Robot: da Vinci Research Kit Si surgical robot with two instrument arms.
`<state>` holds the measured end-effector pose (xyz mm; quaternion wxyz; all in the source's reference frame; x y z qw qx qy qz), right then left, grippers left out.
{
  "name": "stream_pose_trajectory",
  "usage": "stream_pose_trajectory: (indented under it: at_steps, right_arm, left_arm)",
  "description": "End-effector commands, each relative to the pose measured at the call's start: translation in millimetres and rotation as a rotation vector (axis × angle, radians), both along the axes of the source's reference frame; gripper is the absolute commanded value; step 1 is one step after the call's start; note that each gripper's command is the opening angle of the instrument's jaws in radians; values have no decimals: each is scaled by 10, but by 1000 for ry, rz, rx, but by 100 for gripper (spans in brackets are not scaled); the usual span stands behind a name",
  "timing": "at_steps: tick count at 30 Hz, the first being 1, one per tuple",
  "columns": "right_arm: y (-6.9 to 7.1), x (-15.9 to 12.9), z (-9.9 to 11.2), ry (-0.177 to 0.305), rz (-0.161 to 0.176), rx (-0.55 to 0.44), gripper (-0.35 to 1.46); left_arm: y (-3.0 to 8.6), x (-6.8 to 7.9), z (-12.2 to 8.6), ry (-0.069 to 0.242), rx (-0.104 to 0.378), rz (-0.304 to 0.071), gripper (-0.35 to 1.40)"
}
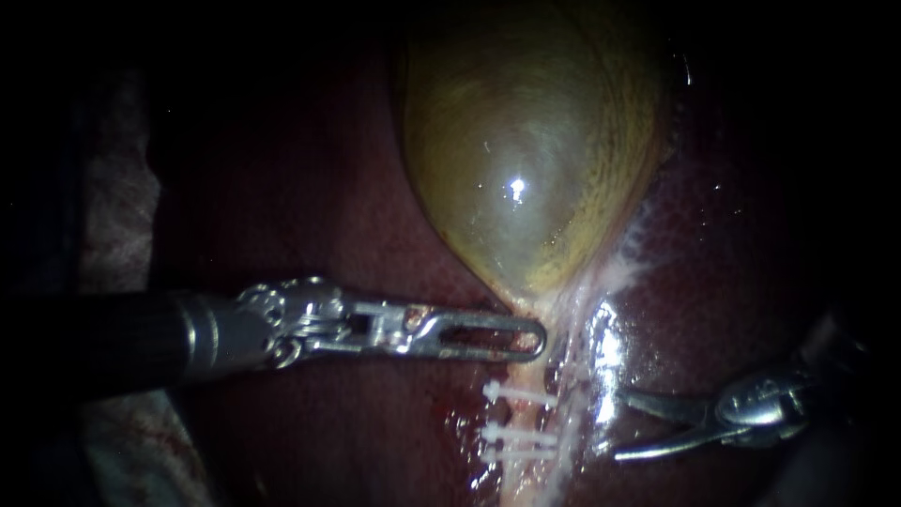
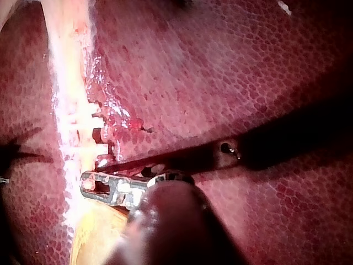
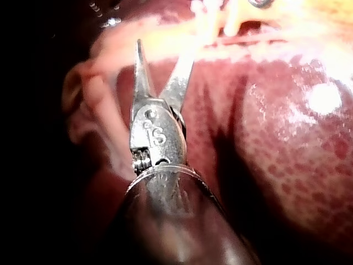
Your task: Go to the cutting position left tube
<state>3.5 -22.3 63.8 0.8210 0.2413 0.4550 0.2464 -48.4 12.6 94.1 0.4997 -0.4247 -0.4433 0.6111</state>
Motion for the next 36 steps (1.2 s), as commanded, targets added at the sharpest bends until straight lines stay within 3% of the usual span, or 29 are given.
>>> stream_pose_trajectory:
  at_steps: [1,9,19,24,30,36]
  right_arm:
    - [0,0,0,-1,1,0,140]
    - [-3,8,-1,-4,11,10,143]
    - [-5,21,0,-18,81,129,143]
    - [-5,30,5,-35,97,201,143]
    - [-6,41,18,-110,73,286,143]
    - [-10,50,29,-117,68,358,143]
  left_arm:
    - [0,0,0,0,0,0,-35]
    - [-1,2,-2,-1,1,1,-35]
    - [3,18,-17,-3,8,5,-35]
    - [3,25,-26,-2,12,4,-35]
    - [2,31,-34,-3,15,6,-35]
    - [2,36,-47,-5,22,8,-35]
